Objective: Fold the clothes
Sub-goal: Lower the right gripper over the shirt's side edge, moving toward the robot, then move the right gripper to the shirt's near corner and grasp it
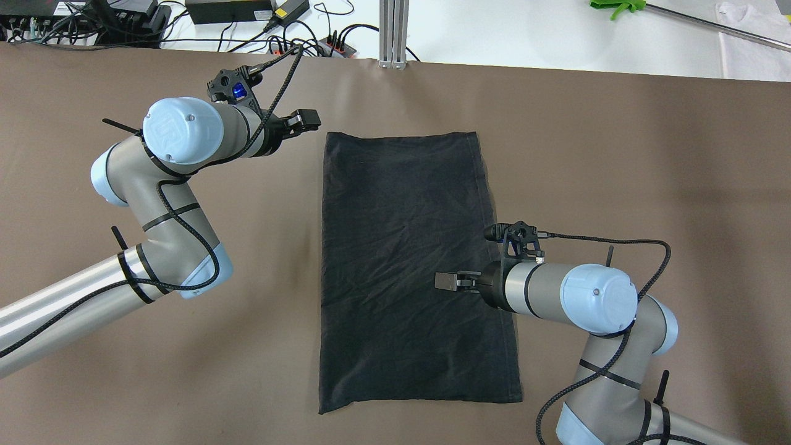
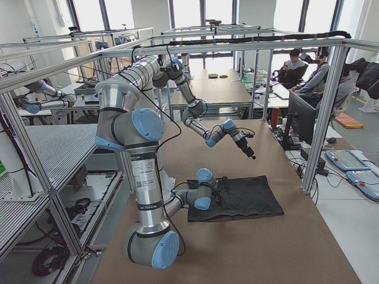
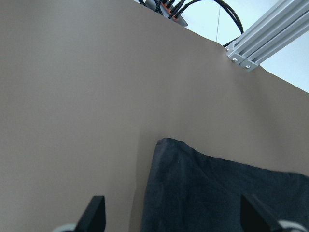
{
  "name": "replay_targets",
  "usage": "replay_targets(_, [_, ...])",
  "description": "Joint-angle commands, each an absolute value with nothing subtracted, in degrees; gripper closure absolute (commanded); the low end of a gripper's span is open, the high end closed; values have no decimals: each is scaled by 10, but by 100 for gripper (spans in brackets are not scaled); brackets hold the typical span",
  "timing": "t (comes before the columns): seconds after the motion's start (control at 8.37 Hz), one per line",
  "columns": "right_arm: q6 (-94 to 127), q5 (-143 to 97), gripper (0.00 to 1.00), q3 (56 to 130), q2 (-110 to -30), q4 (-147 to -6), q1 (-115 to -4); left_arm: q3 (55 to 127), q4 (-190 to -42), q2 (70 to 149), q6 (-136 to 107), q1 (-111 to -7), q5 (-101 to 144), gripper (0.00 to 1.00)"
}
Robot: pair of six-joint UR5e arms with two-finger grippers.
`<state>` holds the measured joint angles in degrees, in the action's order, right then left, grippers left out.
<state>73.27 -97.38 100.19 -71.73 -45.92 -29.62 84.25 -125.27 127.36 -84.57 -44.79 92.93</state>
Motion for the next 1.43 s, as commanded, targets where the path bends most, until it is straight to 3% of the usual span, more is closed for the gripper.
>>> replay_targets(0.0, [731,-974,6,982,-725,-449,-297,842,-1252,1274,-846,-446,926,0])
replay_targets(0.84, [737,-975,6,976,-767,-425,-296,843,-1252,1276,-846,-445,925,0])
replay_targets(1.31, [800,-1027,6,1021,-769,-425,-296,842,-1252,1277,-846,-446,925,0])
